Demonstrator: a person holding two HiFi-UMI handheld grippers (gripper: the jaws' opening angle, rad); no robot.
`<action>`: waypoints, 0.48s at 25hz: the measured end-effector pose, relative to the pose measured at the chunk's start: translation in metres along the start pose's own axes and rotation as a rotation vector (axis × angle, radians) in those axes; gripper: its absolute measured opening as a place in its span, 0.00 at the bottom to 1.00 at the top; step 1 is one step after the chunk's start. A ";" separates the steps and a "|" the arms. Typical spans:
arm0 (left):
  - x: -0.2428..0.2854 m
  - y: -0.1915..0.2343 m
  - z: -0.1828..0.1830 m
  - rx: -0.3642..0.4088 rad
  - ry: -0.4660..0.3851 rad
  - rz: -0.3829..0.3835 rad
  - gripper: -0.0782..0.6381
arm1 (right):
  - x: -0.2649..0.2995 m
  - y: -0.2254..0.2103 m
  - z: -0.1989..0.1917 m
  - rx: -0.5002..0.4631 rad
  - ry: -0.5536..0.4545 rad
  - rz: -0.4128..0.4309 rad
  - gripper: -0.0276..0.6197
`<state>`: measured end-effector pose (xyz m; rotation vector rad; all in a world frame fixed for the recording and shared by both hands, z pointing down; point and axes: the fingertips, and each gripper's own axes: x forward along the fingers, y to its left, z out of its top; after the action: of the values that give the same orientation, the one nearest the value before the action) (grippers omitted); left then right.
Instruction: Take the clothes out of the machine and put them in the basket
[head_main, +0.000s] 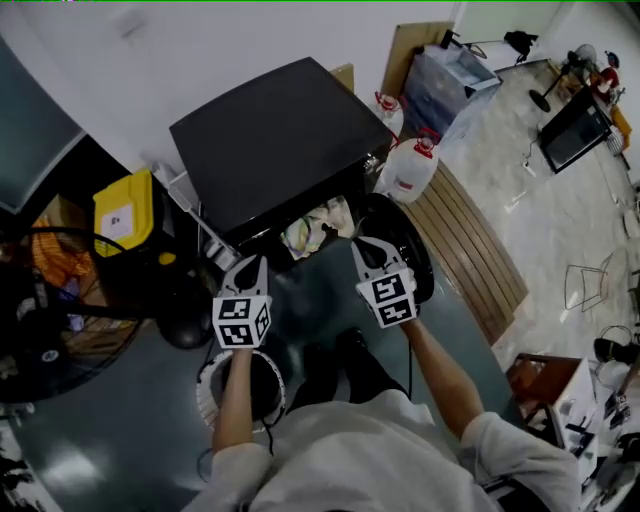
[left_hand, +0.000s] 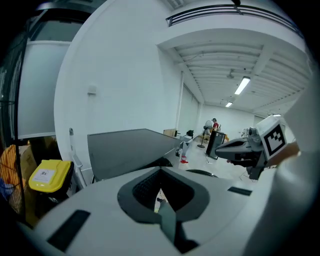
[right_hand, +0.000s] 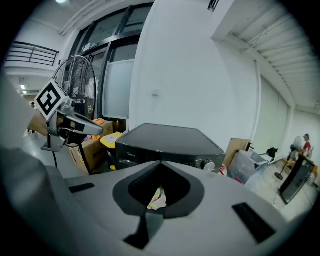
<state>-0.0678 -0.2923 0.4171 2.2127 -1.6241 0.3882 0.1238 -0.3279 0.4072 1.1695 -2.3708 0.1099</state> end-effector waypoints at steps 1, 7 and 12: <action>0.004 -0.001 -0.007 -0.006 0.011 0.009 0.13 | 0.005 -0.001 -0.006 0.004 0.006 0.014 0.07; 0.020 -0.014 -0.055 -0.081 0.065 0.088 0.13 | 0.039 -0.002 -0.067 0.023 0.053 0.098 0.07; 0.026 -0.002 -0.108 -0.125 0.065 0.180 0.13 | 0.076 0.015 -0.128 0.030 0.081 0.152 0.07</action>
<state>-0.0585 -0.2660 0.5243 1.9503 -1.7684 0.3912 0.1235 -0.3380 0.5565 0.9783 -2.3912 0.2399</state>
